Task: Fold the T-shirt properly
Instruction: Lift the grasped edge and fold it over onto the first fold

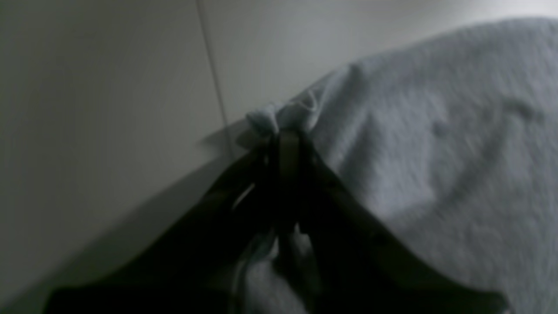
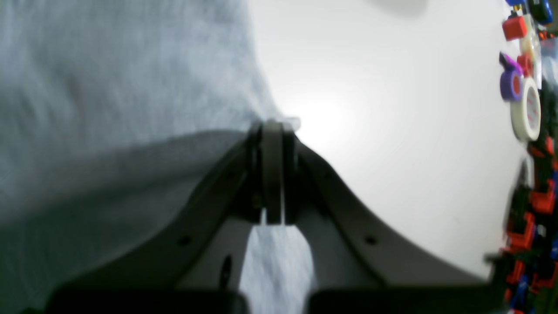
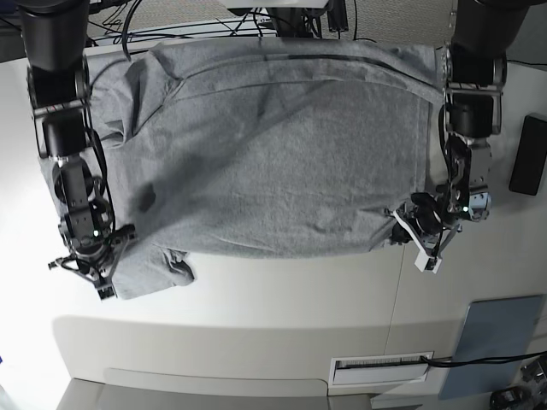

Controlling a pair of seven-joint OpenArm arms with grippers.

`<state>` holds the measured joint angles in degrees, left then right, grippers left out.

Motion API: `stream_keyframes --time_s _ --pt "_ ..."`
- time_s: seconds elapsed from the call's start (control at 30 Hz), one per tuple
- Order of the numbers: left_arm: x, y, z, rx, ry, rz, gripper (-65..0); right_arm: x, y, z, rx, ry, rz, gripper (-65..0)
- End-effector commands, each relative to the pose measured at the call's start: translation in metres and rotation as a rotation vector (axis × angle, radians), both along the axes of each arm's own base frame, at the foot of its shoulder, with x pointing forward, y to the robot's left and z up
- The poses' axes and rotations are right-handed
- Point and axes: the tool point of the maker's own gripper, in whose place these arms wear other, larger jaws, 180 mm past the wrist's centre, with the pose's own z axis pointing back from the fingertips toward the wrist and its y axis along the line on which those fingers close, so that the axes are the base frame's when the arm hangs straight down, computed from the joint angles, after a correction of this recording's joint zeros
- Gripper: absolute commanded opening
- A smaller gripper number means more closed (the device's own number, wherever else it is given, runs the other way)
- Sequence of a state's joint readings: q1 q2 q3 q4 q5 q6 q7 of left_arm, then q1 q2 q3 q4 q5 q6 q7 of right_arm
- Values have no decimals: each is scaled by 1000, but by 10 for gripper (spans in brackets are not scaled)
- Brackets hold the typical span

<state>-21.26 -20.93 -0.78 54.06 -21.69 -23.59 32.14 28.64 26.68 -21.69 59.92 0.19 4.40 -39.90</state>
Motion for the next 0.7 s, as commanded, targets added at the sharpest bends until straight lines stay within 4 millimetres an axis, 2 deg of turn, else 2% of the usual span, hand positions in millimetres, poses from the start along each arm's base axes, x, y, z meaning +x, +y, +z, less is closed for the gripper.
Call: stream_keyframes --time_s 0.0,0.2,0.4,0.67 --pt "9 3 16 11 -47 7 -650 14 -7 35 -40 -96 4 -650" --pt "-10 -2 30 18 -119 15 -650 -17 -11 48 -85 -146 -6 -650" --pt "-35 11 53 -65 -191 71 -650 -58 -14 60 -49 -211 -31 -650" --pt "-75 21 56 -189 -183 69 -650 -110 -14 83 -54 -268 -37 -650"
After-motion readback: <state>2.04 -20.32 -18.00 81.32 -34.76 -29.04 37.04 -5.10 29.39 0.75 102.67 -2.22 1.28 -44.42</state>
